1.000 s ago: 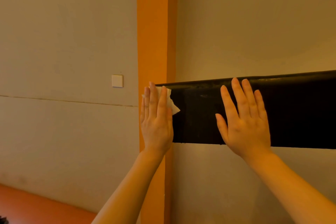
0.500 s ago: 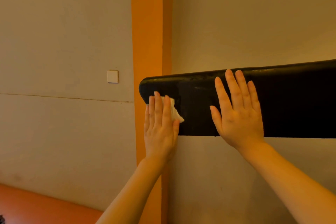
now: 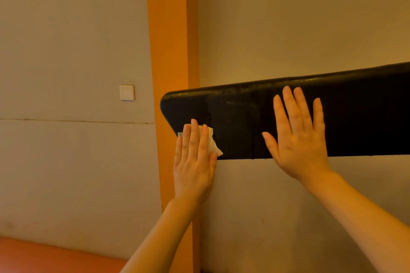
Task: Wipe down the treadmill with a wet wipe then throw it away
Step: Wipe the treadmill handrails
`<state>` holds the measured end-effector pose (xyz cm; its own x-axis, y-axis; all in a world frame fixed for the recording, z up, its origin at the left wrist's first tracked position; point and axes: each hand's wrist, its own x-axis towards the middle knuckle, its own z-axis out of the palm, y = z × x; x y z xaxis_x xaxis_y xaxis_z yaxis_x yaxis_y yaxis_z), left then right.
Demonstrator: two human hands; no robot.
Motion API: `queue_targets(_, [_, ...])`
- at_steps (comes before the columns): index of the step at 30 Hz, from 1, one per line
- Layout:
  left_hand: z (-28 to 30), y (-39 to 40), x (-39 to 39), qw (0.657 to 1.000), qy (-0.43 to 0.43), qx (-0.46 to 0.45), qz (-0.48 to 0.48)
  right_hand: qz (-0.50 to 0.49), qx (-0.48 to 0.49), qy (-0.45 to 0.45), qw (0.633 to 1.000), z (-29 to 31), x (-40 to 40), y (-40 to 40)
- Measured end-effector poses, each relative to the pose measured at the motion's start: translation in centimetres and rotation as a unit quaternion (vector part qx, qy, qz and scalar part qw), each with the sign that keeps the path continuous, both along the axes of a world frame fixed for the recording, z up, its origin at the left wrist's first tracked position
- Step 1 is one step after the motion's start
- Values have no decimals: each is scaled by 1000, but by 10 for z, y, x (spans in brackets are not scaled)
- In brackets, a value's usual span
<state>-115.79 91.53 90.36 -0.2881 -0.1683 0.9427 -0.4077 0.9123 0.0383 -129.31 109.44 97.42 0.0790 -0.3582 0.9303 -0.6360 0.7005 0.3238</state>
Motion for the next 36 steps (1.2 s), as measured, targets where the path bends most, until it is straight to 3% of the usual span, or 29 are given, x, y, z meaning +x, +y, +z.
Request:
queue_targets(10, [56,9,-7,999,41,-11,18,-5,1,1,1000,-1,-2,0])
queue_targets(21, [8,16,-8,999,-5,-45,29,-2,0,2,1000,-3,-3,-2])
queue_targets(30, [74,22,-18,997,64,-29,11,-6,7,-2,1000,-3,-4,-1])
queue_targets(36, [50,24,-16,999,28,-33,-1,3,7,2,1000,-4,-5,0])
